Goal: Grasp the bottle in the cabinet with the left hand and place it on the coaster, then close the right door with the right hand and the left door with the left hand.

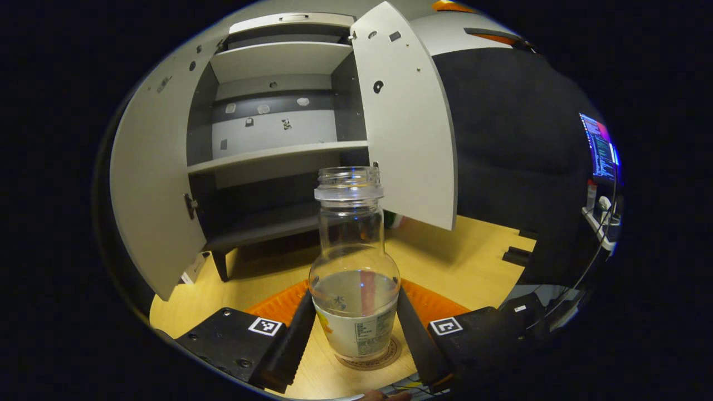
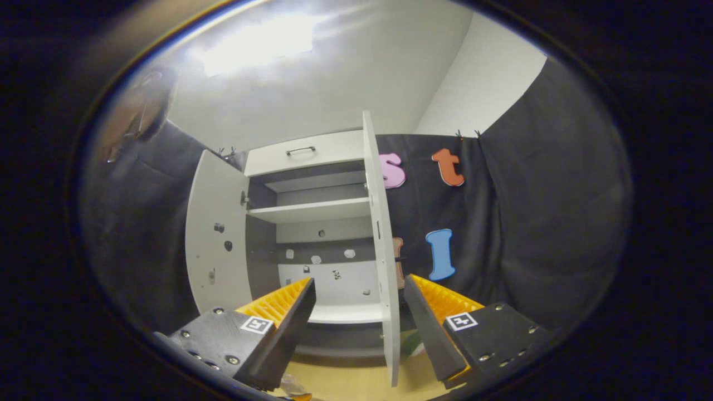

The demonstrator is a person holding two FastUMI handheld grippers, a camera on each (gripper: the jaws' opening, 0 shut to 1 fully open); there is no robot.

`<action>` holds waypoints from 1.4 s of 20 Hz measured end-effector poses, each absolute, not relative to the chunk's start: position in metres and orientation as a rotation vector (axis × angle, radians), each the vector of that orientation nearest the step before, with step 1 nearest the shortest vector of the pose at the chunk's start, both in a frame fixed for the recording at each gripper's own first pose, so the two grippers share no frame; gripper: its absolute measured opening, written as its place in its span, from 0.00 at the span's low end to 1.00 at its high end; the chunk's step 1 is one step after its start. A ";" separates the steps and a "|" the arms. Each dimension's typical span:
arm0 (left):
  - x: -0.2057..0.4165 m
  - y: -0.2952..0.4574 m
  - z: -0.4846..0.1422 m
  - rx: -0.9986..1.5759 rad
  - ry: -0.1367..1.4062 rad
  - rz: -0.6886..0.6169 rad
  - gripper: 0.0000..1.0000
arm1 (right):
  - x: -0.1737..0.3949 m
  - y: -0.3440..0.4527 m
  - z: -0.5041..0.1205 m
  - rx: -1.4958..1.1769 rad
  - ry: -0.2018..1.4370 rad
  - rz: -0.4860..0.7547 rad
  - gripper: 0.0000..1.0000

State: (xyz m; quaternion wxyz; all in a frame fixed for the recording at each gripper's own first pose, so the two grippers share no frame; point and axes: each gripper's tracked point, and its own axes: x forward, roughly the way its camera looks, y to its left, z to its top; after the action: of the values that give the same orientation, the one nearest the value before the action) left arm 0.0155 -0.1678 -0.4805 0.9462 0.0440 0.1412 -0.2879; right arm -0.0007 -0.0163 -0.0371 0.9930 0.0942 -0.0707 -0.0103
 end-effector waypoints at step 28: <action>0.022 -0.144 -0.282 0.085 0.123 -0.649 0.98 | -0.001 -0.090 -0.065 0.141 -0.126 -0.111 0.97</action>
State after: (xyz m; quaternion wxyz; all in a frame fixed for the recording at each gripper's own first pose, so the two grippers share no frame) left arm 0.0225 -0.1439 -0.2822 0.9450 0.0416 0.0601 -0.3187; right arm -0.0009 -0.0903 -0.0646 0.9940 0.0703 -0.0630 -0.0554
